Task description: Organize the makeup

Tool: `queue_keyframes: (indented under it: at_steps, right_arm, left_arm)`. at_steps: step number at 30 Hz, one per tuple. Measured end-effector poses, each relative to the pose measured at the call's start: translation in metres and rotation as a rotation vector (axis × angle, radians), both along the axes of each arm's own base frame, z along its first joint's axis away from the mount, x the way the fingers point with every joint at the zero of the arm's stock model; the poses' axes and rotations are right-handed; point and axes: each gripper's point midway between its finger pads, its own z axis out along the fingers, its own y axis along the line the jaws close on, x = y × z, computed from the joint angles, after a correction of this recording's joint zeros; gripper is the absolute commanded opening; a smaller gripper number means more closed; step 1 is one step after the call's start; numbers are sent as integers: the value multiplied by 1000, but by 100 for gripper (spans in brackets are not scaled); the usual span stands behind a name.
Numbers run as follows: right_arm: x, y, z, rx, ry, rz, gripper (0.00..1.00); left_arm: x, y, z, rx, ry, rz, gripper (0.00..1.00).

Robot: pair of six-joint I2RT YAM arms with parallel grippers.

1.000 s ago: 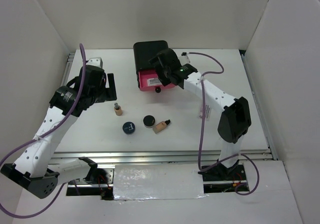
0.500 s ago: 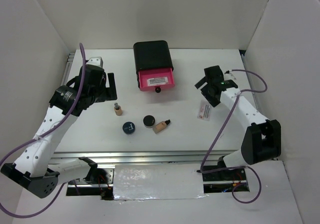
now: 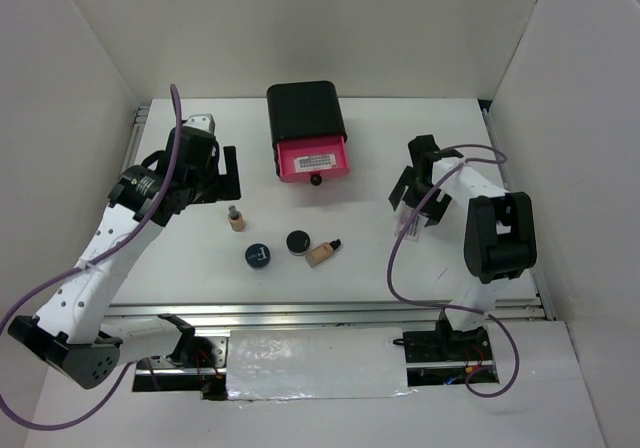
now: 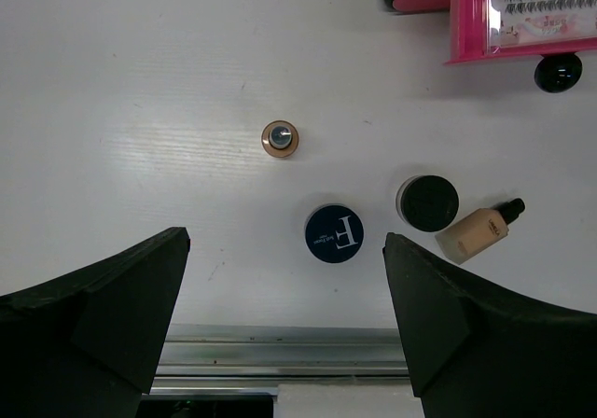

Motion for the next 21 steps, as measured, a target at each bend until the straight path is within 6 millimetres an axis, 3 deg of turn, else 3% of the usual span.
queue_keyframes:
  at_steps: [4, 9, 11, 14, 19, 21]
  right_arm:
    - [-2, 2, -6, 12, 25, 42, 100]
    - [-9, 9, -27, 46, 99, 83, 98]
    - [-11, 10, -33, 53, 120, 95, 86]
    - [-12, 11, -35, 56, 128, 104, 59]
    - [-8, 15, -34, 75, 107, 105, 46]
    - [-4, 19, -29, 98, 86, 104, 46]
  left_arm:
    - [0, 1, 0, 2, -1, 2, 99]
    - [0, 1, 0, 3, -1, 2, 99]
    - [0, 1, 0, 3, -1, 2, 99]
    - [0, 1, 0, 3, -1, 3, 99]
    - [-1, 1, -5, 9, 11, 3, 99]
    - [-1, 1, -5, 10, 12, 3, 99]
